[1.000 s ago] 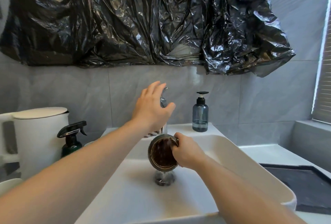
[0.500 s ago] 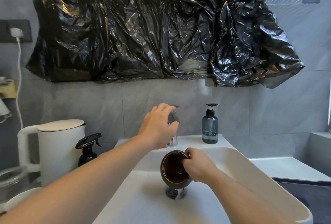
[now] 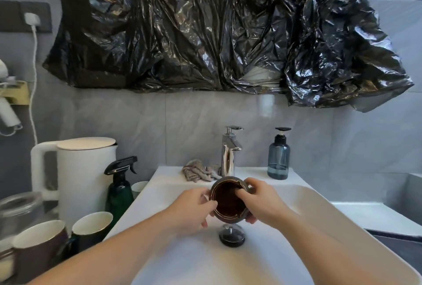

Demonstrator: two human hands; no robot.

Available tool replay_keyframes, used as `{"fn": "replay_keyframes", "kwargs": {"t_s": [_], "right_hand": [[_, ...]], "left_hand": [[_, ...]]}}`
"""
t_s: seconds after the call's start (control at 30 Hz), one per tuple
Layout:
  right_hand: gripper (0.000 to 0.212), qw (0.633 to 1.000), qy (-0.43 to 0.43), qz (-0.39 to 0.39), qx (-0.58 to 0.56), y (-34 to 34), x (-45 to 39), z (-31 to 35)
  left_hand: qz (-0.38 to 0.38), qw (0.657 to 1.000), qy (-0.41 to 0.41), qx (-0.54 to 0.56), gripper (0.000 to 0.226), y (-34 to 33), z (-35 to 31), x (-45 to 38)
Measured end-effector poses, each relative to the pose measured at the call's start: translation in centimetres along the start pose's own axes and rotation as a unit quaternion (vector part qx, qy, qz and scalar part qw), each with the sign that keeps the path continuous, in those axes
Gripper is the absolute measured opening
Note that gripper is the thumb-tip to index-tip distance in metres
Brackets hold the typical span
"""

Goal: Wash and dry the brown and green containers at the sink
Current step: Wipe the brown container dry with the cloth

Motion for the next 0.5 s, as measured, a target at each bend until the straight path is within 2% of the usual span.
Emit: {"fn": "replay_keyframes", "kwargs": {"t_s": [0.23, 0.5], "right_hand": [[0.015, 0.999, 0.05, 0.005, 0.0, -0.4, -0.2, 0.6], [0.032, 0.994, 0.074, 0.0, 0.081, -0.1, -0.1, 0.5]], "left_hand": [[-0.144, 0.973, -0.051, -0.17, 0.026, 2.6, -1.9, 1.6], [-0.166, 0.96, -0.071, -0.215, 0.038, 2.3, -2.9, 2.4]]}}
Point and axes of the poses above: each hand's wrist, its own x-axis away from the middle knuckle, its own y-axis out of the back of the hand, z = x × y, the point moved 6 cm from there along -x, towards the middle knuckle, and after that the axes turned 13 degrees about z, right-handed, at the moved point
